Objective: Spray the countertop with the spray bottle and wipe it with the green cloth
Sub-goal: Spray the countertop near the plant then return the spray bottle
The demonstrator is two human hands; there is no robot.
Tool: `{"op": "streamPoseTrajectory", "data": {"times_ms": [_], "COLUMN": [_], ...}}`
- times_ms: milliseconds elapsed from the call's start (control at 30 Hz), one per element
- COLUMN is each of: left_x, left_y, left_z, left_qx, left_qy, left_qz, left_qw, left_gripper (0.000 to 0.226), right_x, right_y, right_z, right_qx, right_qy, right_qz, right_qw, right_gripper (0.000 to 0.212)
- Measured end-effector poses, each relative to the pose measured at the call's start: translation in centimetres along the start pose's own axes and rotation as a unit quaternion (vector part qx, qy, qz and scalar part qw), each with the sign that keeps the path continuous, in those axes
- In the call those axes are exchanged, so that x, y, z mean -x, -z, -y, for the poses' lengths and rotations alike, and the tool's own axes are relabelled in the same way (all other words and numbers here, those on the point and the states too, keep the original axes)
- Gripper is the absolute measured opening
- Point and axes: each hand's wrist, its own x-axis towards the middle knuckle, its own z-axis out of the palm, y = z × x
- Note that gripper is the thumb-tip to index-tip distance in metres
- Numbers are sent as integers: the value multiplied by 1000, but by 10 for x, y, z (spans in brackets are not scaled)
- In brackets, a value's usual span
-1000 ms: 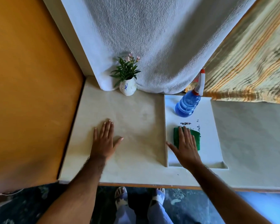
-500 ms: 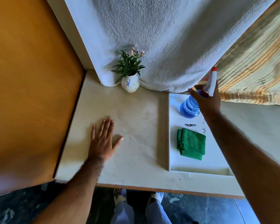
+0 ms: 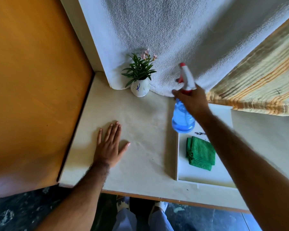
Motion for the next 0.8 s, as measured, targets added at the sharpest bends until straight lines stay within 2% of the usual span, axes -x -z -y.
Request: {"op": "streamPoseTrajectory", "data": {"times_ms": [167,300,400,667,800], "left_x": [0,-1,-2,-1,0], "left_y": [1,2,3,0,0], "left_z": [-3,-3,-4,0,0], "left_qx": [-2,0,-2,-13,-12], "left_qy": [5,4,6,-2,-1], "left_qz": [-5,-15,-17,-34,-40], "left_qw": [1000,1000,1000,999,999], "left_gripper": [86,86,85,85,84], "right_x": [16,21,15,11,11], "right_y": [-64,-94,-106,-128,-128], "right_z": [-4,-6,-4,7,7], "right_qx": [70,164,203,260,253], "right_qy": [-49,-79,-87,-138,-151], "right_qz": [90,125,122,62,39], "right_qw": [992,975,968,954,955], "right_gripper": [25,38,47,38,43]}}
